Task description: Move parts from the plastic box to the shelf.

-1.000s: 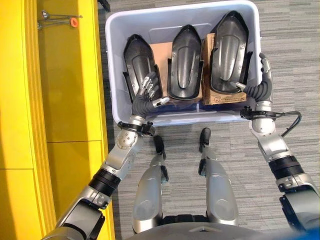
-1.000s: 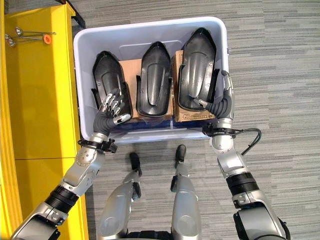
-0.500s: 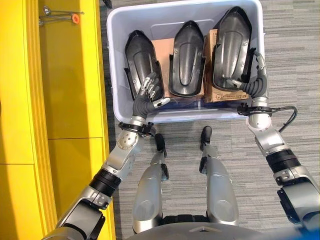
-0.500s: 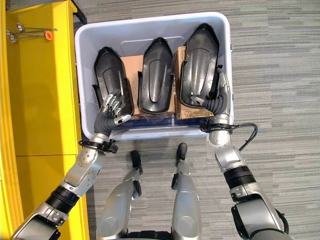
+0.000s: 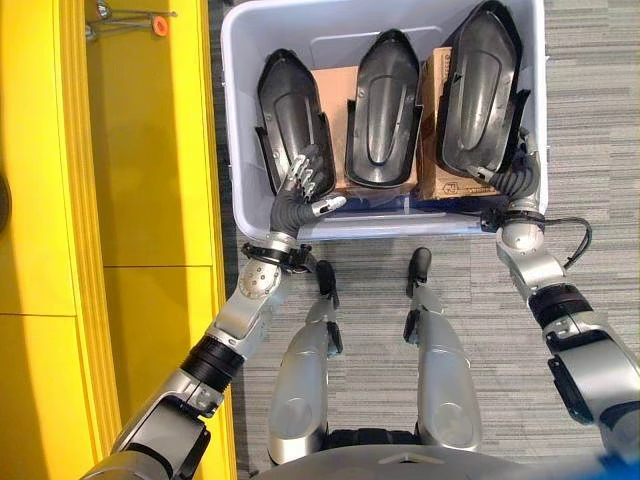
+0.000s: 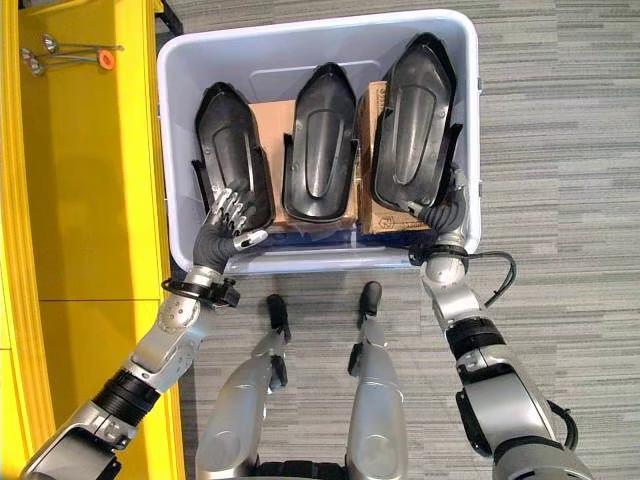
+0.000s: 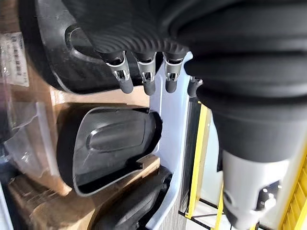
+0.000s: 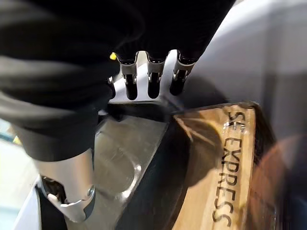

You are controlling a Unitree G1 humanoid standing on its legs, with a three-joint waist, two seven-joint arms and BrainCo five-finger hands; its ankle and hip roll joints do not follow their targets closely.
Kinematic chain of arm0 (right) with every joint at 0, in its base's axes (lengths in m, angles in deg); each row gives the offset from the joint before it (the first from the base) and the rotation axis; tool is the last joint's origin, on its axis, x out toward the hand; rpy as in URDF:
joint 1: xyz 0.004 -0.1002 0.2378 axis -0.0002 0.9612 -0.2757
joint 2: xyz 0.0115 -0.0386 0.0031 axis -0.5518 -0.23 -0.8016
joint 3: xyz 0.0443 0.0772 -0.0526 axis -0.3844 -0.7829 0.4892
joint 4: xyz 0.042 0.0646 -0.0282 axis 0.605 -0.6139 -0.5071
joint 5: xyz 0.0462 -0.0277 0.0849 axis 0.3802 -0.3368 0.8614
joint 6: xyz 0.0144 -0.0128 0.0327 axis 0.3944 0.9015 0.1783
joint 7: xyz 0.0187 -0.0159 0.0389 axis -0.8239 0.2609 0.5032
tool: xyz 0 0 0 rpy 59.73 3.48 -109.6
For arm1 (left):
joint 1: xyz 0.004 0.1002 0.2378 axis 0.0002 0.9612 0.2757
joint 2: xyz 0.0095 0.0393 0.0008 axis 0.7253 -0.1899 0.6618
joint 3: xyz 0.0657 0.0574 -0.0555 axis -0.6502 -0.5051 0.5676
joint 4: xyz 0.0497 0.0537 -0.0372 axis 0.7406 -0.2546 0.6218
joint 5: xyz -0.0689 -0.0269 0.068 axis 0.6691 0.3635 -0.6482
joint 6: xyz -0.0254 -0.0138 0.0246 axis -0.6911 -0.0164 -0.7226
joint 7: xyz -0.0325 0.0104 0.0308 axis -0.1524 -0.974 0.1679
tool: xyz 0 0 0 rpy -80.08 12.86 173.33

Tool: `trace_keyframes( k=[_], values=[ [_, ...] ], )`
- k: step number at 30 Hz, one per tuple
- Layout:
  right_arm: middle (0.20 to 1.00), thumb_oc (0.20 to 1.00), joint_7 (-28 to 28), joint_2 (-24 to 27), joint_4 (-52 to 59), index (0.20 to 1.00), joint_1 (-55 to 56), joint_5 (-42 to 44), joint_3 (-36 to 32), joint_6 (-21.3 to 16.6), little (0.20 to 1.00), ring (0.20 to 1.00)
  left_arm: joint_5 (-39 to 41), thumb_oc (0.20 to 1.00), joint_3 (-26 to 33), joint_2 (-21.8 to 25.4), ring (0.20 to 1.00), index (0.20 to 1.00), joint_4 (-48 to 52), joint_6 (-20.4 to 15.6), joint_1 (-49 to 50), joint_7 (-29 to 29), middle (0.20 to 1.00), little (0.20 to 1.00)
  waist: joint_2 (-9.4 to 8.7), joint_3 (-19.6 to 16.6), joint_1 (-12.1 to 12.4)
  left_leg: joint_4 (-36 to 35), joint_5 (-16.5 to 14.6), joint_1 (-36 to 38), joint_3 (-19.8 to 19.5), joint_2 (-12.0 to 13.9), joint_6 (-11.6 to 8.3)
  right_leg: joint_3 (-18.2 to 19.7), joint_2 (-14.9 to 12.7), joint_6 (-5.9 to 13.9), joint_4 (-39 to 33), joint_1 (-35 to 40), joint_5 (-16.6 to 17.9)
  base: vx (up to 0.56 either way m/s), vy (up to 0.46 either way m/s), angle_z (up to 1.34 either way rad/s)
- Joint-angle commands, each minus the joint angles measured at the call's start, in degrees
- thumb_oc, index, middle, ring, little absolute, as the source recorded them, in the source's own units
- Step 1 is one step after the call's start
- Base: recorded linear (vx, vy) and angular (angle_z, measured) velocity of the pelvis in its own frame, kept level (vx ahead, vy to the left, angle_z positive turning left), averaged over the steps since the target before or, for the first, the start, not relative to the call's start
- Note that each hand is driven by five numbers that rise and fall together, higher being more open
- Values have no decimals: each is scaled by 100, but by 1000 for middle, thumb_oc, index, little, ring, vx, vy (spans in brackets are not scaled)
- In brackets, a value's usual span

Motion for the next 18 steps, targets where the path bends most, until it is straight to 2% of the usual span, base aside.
trace_keyframes(
  k=[1,4,7,15,16,18],
  values=[
    [1000,1000,-22,88,210,1000,-78,150,47,-286,1000,1000,-13,1000,-42,112,1000,1000,565,-373,143,-76,1000,1000,-22,-316,17,415,-107,-257,-412,464,-374,84,-678,627,383,-93,74,0,0,-4],
    [1000,1000,-22,88,210,1000,-78,150,47,-286,1000,1000,-13,1000,-42,112,1000,1000,565,-373,143,-76,1000,1000,-22,-316,17,415,-107,-257,-412,464,-374,84,-678,627,383,-93,74,0,0,0],
    [1000,1000,-32,120,-136,1000,-493,883,-77,-477,1000,1000,85,1000,-96,143,1000,1000,619,-355,150,-81,1000,1000,39,-293,52,413,-125,-307,-417,466,-377,111,-667,619,474,-205,25,12,-11,0],
    [1000,1000,-31,120,-136,1000,-498,883,-77,-477,1000,1000,85,1000,-94,144,1000,1000,618,-355,147,-81,1000,1000,34,-302,52,405,-103,-326,-415,460,-372,113,-669,615,457,-222,51,0,0,0],
    [1000,1000,-188,135,-23,1000,-729,1352,-321,-656,1000,1000,157,1000,-140,148,1000,1000,658,-295,184,-65,1000,1000,87,-259,56,436,-147,-348,-424,458,-369,139,-657,615,559,-305,-9,0,0,0],
    [1000,1000,-214,170,-94,1000,-833,1354,-308,-639,1000,1000,170,1000,-164,174,1000,1000,667,-298,176,-71,1000,1000,97,-273,70,439,-149,-369,-421,453,-365,158,-652,614,573,-343,-12,15,-13,0]
  ],
)
